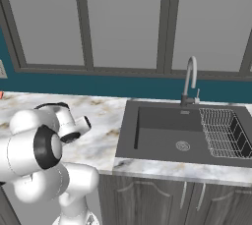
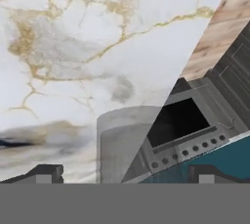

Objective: Move the glass cup from next to the sink to the open cabinet. Then, move the bowl with the onion to the fridge to clear the area for faucet cleaning.

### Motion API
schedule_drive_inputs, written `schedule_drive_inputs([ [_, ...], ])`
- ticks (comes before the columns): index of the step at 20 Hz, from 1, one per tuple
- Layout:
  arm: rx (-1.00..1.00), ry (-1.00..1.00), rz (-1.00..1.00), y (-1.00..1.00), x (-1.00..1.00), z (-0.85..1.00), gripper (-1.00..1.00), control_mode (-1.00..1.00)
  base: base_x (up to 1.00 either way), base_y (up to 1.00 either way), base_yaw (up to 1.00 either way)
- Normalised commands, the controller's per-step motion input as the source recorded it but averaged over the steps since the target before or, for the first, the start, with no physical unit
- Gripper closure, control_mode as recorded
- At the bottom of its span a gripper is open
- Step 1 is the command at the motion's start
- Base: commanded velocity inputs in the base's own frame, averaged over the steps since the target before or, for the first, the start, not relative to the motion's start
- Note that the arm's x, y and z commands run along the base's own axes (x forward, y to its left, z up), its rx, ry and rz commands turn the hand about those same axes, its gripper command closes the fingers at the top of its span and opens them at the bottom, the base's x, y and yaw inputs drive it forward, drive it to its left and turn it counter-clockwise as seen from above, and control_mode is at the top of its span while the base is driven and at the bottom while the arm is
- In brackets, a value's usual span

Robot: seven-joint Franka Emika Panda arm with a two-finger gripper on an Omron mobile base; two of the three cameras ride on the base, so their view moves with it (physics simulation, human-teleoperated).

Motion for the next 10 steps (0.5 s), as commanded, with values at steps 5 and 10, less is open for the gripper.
schedule_drive_inputs([
  [5, 0.00, 0.01, -0.02, 0.59, 0.03, -0.09, 1.00, -1.00, 0.00, 0.00, 0.00],
  [10, 0.00, -0.02, -0.01, 0.04, -0.08, 0.00, 1.00, -1.00, 0.00, 0.00, 0.00],
])
